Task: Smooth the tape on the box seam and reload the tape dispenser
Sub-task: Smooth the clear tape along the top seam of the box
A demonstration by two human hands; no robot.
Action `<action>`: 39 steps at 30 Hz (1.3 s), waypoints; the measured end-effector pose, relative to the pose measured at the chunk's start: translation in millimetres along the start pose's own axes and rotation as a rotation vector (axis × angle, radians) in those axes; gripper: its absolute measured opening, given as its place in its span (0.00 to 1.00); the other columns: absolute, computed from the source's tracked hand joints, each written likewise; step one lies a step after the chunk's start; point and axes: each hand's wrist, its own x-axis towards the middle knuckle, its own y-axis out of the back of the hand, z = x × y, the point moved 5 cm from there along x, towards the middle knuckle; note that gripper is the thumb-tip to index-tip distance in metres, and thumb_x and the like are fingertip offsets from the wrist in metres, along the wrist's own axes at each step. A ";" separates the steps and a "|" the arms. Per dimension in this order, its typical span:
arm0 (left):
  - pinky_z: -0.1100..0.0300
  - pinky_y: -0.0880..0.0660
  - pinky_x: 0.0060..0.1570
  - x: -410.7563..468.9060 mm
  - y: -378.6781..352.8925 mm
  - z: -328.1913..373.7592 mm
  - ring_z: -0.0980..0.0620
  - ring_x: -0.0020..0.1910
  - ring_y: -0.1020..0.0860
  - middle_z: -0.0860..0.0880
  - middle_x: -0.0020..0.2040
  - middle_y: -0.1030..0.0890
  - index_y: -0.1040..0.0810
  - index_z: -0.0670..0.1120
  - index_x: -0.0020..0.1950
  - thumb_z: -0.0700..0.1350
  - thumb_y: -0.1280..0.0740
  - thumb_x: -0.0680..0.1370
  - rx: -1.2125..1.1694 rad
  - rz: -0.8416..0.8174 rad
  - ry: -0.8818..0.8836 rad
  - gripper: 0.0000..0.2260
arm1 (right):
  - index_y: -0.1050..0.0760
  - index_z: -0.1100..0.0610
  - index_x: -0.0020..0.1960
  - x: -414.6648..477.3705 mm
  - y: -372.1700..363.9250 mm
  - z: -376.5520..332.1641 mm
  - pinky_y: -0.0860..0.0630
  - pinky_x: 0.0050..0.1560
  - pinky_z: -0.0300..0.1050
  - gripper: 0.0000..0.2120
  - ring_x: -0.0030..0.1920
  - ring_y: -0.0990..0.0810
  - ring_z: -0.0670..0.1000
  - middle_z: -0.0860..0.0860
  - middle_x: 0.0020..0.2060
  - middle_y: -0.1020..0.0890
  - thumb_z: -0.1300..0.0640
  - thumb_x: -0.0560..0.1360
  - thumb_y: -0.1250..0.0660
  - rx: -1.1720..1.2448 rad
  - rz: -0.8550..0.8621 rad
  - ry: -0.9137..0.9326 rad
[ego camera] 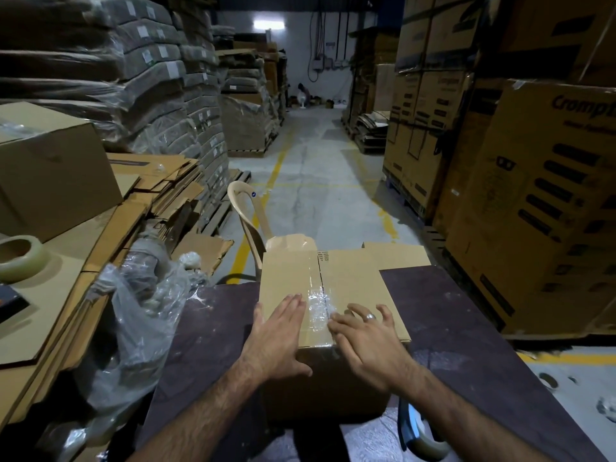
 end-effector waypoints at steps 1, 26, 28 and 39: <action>0.34 0.56 0.74 -0.2 -0.3 -0.1 0.50 0.78 0.59 0.48 0.80 0.60 0.61 0.45 0.78 0.67 0.31 0.68 0.001 -0.003 0.001 0.54 | 0.32 0.46 0.69 6.3 1.7 -1.1 0.54 0.70 0.58 0.21 0.73 0.42 0.46 0.41 0.72 0.33 0.47 0.81 0.54 0.001 -0.010 -0.004; 0.34 0.56 0.73 0.6 0.2 -0.7 0.50 0.78 0.59 0.48 0.80 0.59 0.60 0.45 0.79 0.67 0.30 0.68 -0.004 -0.013 0.013 0.54 | 0.30 0.48 0.66 30.1 -8.9 -9.7 0.47 0.67 0.59 0.20 0.70 0.37 0.46 0.43 0.69 0.30 0.47 0.81 0.53 0.013 -0.025 0.036; 0.33 0.57 0.73 0.4 -0.7 -0.5 0.50 0.78 0.60 0.48 0.80 0.59 0.60 0.45 0.79 0.66 0.30 0.68 -0.004 -0.014 0.017 0.54 | 0.32 0.47 0.68 12.8 -10.8 -14.8 0.49 0.69 0.57 0.21 0.71 0.39 0.45 0.43 0.70 0.31 0.46 0.80 0.53 0.037 -0.020 0.069; 0.32 0.54 0.72 0.0 -0.5 -1.2 0.51 0.78 0.58 0.49 0.80 0.58 0.59 0.45 0.79 0.65 0.30 0.69 0.006 0.007 0.017 0.52 | 0.31 0.49 0.68 12.3 -8.7 -22.9 0.50 0.70 0.57 0.28 0.69 0.33 0.48 0.46 0.68 0.28 0.45 0.76 0.60 -0.005 0.065 0.098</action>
